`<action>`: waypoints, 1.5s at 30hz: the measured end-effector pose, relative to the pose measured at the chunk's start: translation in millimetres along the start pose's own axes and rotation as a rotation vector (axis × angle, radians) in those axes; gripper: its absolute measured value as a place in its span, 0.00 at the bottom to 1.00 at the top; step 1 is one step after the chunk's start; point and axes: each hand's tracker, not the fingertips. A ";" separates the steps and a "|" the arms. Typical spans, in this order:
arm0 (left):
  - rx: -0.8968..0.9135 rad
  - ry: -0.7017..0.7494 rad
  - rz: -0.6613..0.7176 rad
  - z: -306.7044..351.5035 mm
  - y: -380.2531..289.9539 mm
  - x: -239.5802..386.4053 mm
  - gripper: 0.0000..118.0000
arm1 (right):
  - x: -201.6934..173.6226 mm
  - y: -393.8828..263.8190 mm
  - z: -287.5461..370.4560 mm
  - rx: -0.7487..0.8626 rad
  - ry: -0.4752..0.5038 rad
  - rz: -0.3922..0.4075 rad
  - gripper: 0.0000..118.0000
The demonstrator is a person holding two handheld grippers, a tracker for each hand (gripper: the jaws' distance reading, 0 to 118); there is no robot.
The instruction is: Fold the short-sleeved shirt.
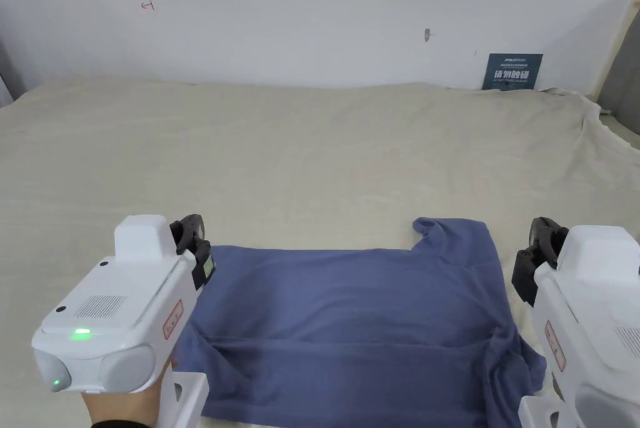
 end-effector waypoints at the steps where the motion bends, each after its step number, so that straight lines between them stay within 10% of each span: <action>1: -0.004 0.002 -0.005 -2.8 2.1 0.1 0.00 | -0.1 0.7 -2.1 0.000 -0.002 0.002 0.00; 16: -0.399 0.018 -0.015 -173.7 6.0 -30.9 0.00 | -1.4 5.4 -78.6 -0.039 0.037 0.006 0.00; 21: -0.595 0.028 0.019 -242.4 -7.4 -42.9 0.19 | -0.6 -0.9 -108.6 -0.066 0.036 0.018 0.00; 25: -0.721 0.033 0.061 -292.7 -32.6 -55.4 0.62 | 2.2 -11.6 -129.2 -0.104 0.034 0.018 0.00; 28: -0.776 0.058 0.026 -318.2 -51.8 -60.1 0.71 | 3.7 -20.9 -141.2 -0.136 0.030 0.021 0.00; 38: -0.868 0.100 0.009 -344.3 -94.9 -60.0 0.57 | 11.2 -43.7 -162.0 -0.203 0.007 0.018 0.00; 42: -0.830 0.054 -0.005 -338.1 -90.4 -57.6 0.05 | 16.5 -48.2 -167.0 -0.246 0.023 -0.023 0.00; 45: -0.828 0.027 0.014 -328.0 -84.5 -46.9 0.00 | 20.3 -49.5 -174.4 -0.256 0.015 -0.033 0.00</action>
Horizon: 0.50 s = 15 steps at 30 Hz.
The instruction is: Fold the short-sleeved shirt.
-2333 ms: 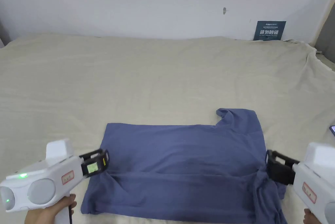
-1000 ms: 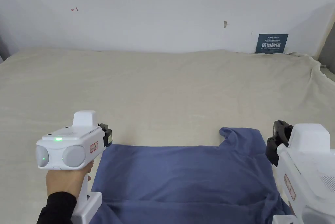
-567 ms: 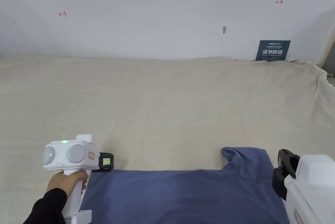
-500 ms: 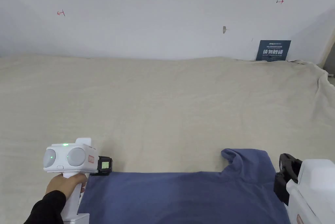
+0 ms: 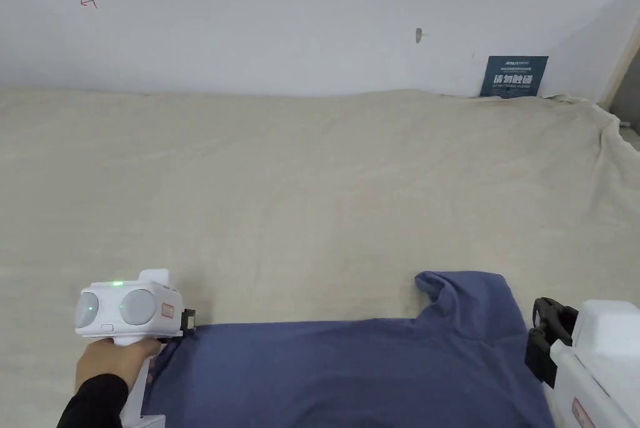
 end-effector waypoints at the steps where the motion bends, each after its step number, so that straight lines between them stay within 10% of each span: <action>1: 0.021 0.002 -0.021 6.3 -2.6 3.0 0.00 | 3.6 1.9 -5.5 -0.008 0.005 -0.008 0.00; 8: 0.181 -0.101 -0.046 66.7 -8.0 -5.4 0.00 | 33.2 12.8 -78.7 -0.181 0.041 -0.034 0.05; 11: 0.209 -0.112 -0.052 87.9 -11.5 -9.0 0.00 | 43.7 7.2 -121.7 -0.296 0.033 -0.028 0.57; 15: 0.225 -0.116 -0.052 97.3 -12.5 -15.0 0.00 | 48.8 -10.0 -171.8 -0.388 -0.025 0.003 0.65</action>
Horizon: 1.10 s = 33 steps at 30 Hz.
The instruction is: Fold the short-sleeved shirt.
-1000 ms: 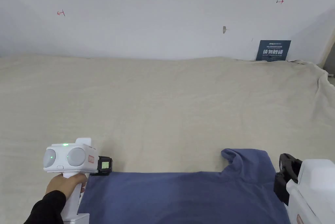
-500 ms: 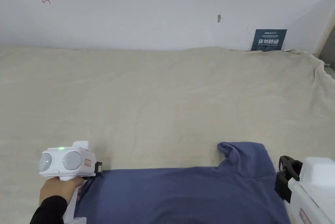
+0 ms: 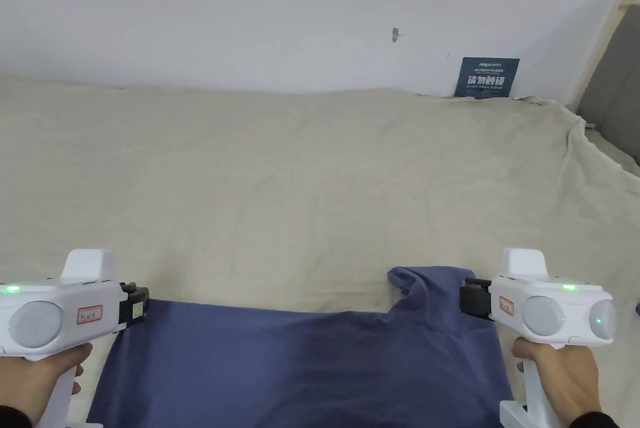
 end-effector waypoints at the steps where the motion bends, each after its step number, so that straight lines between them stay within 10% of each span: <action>1: 0.003 -0.001 0.006 -1.4 0.4 -0.5 0.00 | 0.8 0.5 -11.8 -0.036 0.005 0.005 0.65; 7: -0.012 -0.005 0.017 -9.7 -3.2 -8.4 0.00 | -14.7 -6.2 -61.7 -0.144 -0.022 0.107 0.59; 14: -0.021 0.000 0.019 -11.3 -7.5 -5.8 0.00 | -12.0 -15.8 -64.6 -0.157 0.033 0.040 0.04; 33: -0.001 0.069 0.045 47.0 -54.0 -21.4 0.00 | 4.2 -51.9 156.4 0.088 0.232 0.008 0.03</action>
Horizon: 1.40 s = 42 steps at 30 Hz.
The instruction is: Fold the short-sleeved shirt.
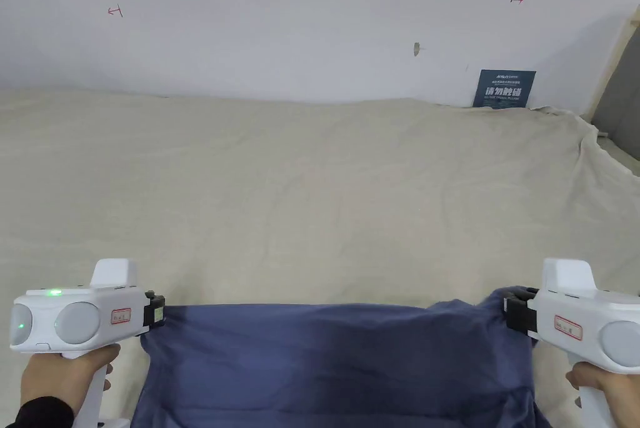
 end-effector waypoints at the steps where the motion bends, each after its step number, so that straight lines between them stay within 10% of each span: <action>1: 0.000 0.000 -0.002 4.5 -6.1 -4.4 0.00 | -1.9 -6.8 12.3 0.001 0.010 -0.001 0.03; 35: -0.161 0.061 0.012 56.2 -193.1 -16.8 0.02 | 20.4 -201.5 35.5 -0.228 -0.027 -0.173 0.04; 37: -0.167 0.049 0.033 64.6 -186.5 -8.2 0.24 | 15.1 -194.4 42.8 -0.214 -0.040 -0.160 0.19; 40: -0.137 0.032 0.107 78.8 -173.6 -7.6 0.83 | 0.8 -170.8 66.0 -0.150 -0.061 -0.109 0.70; 42: -0.044 0.013 0.111 96.5 -158.0 -3.4 0.89 | -8.8 -148.8 86.8 -0.055 -0.045 -0.087 0.72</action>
